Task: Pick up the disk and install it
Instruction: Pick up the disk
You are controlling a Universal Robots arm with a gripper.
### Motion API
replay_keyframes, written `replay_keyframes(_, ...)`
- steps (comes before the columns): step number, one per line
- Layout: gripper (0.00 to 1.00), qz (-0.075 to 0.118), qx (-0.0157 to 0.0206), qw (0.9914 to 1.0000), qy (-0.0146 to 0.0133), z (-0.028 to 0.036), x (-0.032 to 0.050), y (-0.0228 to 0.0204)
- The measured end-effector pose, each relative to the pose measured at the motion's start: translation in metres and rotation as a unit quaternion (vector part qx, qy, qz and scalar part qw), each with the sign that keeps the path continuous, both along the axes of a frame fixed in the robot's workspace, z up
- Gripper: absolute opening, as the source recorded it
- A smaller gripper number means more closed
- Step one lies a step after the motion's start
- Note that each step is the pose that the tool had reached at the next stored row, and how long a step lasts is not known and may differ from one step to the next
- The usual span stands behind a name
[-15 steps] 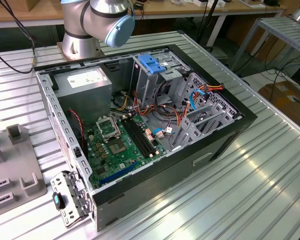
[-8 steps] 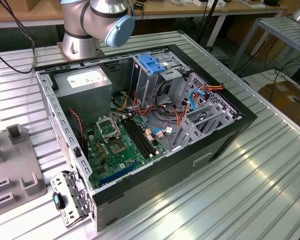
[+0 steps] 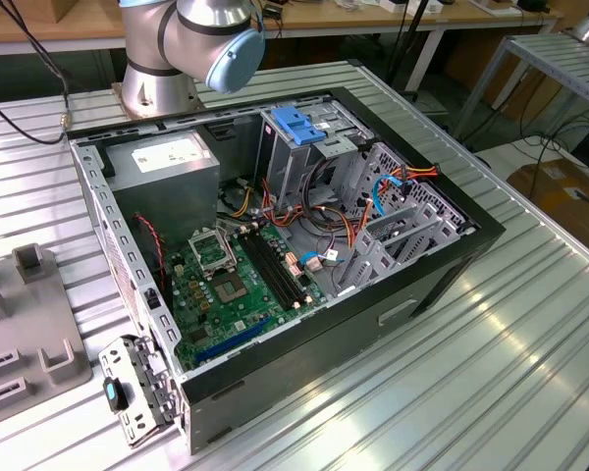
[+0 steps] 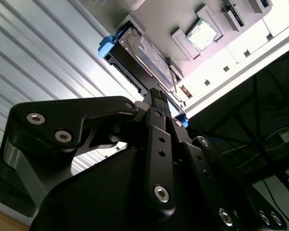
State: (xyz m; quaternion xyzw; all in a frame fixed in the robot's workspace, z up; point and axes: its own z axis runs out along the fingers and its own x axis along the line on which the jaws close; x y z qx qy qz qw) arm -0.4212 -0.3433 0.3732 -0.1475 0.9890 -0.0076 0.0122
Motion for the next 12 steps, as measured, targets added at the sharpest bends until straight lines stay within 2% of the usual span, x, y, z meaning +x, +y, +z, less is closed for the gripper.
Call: replay_keyframes(12,0.11,0.001,0.0000,1.00000,0.0000,0.0000,0.0000,0.0000)
